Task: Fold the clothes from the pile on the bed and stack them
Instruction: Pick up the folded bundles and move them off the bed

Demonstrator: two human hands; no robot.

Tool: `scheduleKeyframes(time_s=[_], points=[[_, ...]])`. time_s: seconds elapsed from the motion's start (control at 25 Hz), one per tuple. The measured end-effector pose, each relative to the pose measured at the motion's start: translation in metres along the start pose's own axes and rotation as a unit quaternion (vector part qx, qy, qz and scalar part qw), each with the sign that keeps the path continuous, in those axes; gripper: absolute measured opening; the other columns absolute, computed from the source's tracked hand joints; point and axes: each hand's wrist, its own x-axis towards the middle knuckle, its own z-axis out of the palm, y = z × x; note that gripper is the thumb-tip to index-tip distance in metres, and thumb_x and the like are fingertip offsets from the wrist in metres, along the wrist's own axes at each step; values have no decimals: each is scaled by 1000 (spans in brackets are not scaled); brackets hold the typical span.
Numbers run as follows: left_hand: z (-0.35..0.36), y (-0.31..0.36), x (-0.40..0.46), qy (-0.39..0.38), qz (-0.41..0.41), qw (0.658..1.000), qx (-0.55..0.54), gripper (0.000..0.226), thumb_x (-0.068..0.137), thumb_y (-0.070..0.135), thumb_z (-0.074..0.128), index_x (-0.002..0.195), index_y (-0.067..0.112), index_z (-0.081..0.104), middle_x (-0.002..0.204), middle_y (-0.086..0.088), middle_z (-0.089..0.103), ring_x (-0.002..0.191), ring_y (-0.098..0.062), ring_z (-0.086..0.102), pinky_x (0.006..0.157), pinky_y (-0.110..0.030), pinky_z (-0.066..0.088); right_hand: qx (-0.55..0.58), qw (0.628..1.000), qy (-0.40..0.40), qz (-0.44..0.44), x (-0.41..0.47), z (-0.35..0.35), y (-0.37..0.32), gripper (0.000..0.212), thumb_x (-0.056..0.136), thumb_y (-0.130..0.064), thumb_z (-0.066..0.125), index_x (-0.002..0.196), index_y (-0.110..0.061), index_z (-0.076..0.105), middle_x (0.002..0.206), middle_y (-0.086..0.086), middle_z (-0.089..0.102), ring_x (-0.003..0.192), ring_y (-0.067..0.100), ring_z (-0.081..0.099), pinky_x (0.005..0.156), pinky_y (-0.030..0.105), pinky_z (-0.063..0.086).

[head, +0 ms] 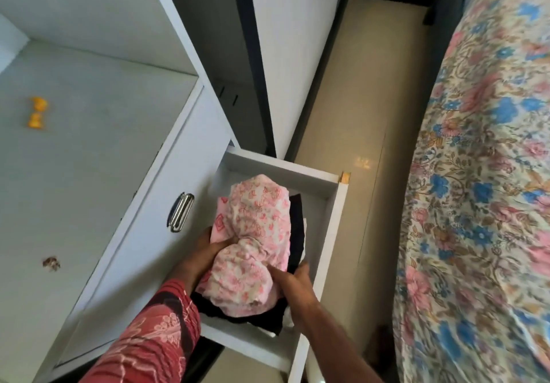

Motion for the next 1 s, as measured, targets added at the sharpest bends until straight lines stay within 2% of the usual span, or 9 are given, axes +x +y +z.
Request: scheduleKeyframes(time_s=[0.16,0.28,0.32,0.4,0.52,0.64,0.76,0.84,1.0], points=[[16,1,28,19,19,999,32,66,84,51,77,140,29,51,129,3,64,113,-20,64,98,-45,53,-47,999,10,8,34,2,4,101,79,-36,89,154,-20,23,151,6,50,133,26,55,112,49,47],[32,-20,37,6,-9,994,109,74,85,73,55,149,42,36,150,7,48,126,-21,55,103,-44,50,-271,961,49,-24,39,8,-7,113,87,-25,80,164,-20,-2,161,10,35,145,33,42,118,42,39],[36,-29,37,23,-18,990,141,81,81,80,56,149,41,35,150,10,46,127,-20,55,102,-42,50,-345,935,46,-69,38,12,-15,110,87,-22,77,164,-23,-1,165,10,27,149,33,36,119,41,36],[45,-35,34,72,-26,964,253,94,75,84,60,152,39,32,151,4,48,132,-25,52,107,-53,45,-479,865,15,-149,43,17,-32,93,89,-19,70,163,-30,14,169,7,16,149,33,34,119,43,38],[67,-29,17,137,-17,933,332,81,84,60,67,152,31,33,151,-3,45,139,-31,42,108,-61,39,-623,765,-17,-163,47,24,-52,77,91,-16,63,158,-34,31,168,6,13,142,36,39,112,45,45],[83,-22,3,210,40,914,345,65,86,42,72,142,22,45,147,-5,46,139,-28,40,104,-55,43,-680,709,-12,-187,52,28,-60,66,94,-27,70,152,-33,40,158,6,26,133,32,46,106,48,49],[99,-26,-8,288,79,888,351,56,77,35,82,124,18,58,131,-6,57,126,-28,49,96,-52,47,-726,645,-16,-240,65,26,-69,53,95,-29,68,145,-33,48,144,6,37,128,28,49,103,49,47],[111,-32,-12,345,74,875,332,48,77,32,83,116,16,61,122,-6,59,118,-29,52,91,-51,50,-760,575,-55,-299,76,21,-76,50,95,-24,64,143,-29,51,140,7,42,122,28,54,101,49,47],[145,-40,-6,441,56,842,304,44,76,25,82,113,12,64,116,-11,60,109,-34,57,84,-50,51,-788,469,-162,-365,94,6,-99,52,94,-22,60,145,-26,50,135,8,50,114,31,61,101,51,47]])
